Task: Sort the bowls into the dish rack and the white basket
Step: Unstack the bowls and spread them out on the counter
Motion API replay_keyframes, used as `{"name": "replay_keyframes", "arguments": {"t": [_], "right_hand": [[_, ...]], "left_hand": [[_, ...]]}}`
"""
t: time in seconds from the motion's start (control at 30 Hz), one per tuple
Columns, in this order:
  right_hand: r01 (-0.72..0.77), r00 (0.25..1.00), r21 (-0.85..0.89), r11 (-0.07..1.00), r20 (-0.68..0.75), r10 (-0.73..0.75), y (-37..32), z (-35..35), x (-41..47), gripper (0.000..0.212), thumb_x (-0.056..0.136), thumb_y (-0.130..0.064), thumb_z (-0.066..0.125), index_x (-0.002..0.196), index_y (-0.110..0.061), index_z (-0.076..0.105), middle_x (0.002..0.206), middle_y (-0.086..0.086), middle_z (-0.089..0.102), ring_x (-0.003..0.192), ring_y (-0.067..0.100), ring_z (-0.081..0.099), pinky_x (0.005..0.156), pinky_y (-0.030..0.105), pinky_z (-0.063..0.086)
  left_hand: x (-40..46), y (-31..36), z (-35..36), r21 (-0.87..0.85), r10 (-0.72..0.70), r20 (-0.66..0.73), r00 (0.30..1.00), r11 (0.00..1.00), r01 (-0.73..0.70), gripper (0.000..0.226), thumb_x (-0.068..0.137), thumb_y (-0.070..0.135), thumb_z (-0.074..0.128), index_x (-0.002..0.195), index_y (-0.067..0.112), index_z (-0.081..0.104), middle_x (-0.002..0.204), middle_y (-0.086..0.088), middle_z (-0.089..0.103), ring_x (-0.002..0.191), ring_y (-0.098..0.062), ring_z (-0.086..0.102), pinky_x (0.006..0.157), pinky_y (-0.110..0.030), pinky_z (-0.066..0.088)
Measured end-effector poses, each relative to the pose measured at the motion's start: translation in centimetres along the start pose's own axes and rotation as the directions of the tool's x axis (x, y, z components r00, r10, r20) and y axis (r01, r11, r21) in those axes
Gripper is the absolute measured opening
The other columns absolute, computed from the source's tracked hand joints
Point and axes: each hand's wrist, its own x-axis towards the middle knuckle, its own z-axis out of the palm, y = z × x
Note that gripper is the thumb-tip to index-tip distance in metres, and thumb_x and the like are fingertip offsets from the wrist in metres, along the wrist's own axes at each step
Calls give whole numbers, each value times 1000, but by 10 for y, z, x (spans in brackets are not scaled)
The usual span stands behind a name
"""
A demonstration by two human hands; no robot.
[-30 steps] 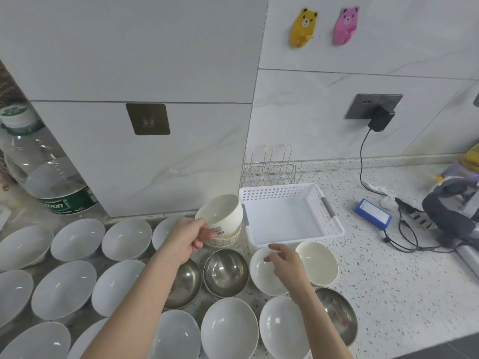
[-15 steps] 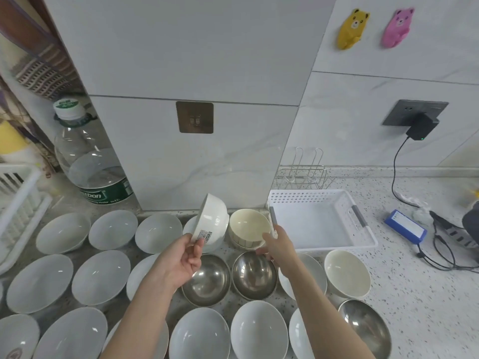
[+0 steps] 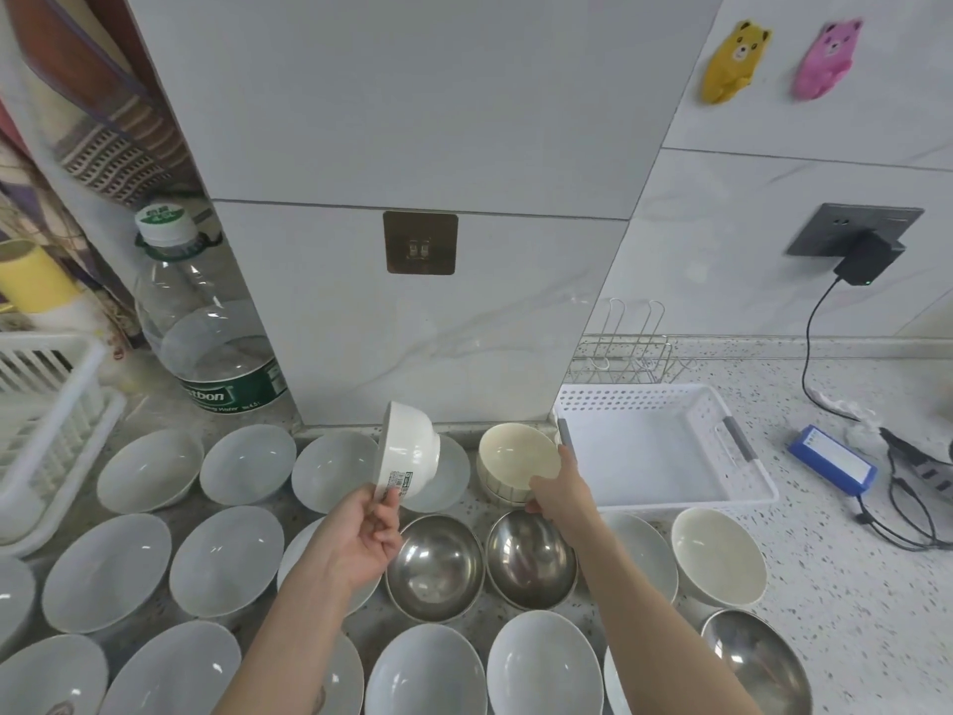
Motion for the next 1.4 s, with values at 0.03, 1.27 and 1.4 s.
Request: {"name": "replay_keyframes", "arguments": {"t": [0.03, 1.27, 1.4], "right_hand": [[-5, 1000, 14, 1000, -4, 5, 0, 0, 0, 73, 83, -6, 42, 150, -26, 21, 93, -7, 56, 75, 28, 71, 81, 44, 59], [280, 905, 470, 837, -420, -66, 126, -238, -54, 35, 84, -9, 50, 115, -22, 60, 65, 6, 65, 51, 11, 59, 52, 27, 42], [191, 890, 439, 878, -454, 33, 181, -272, -49, 38, 87, -15, 50, 123, -24, 55, 70, 10, 66, 62, 18, 60, 59, 32, 44]], "left_hand": [[0, 0, 0, 6, -3, -4, 1000, 1000, 3, 19, 99, 17, 52, 89, 6, 64, 53, 1, 66, 30, 0, 49, 28, -11, 27], [-33, -186, 126, -64, 2, 82, 997, 998, 3, 27, 98, 15, 42, 73, 12, 51, 44, 3, 55, 28, -3, 45, 29, -12, 28], [-27, -229, 155, -35, -7, 84, 996, 999, 10, 24, 98, 13, 42, 75, 10, 51, 44, 2, 56, 28, -3, 45, 28, -14, 28]]}}
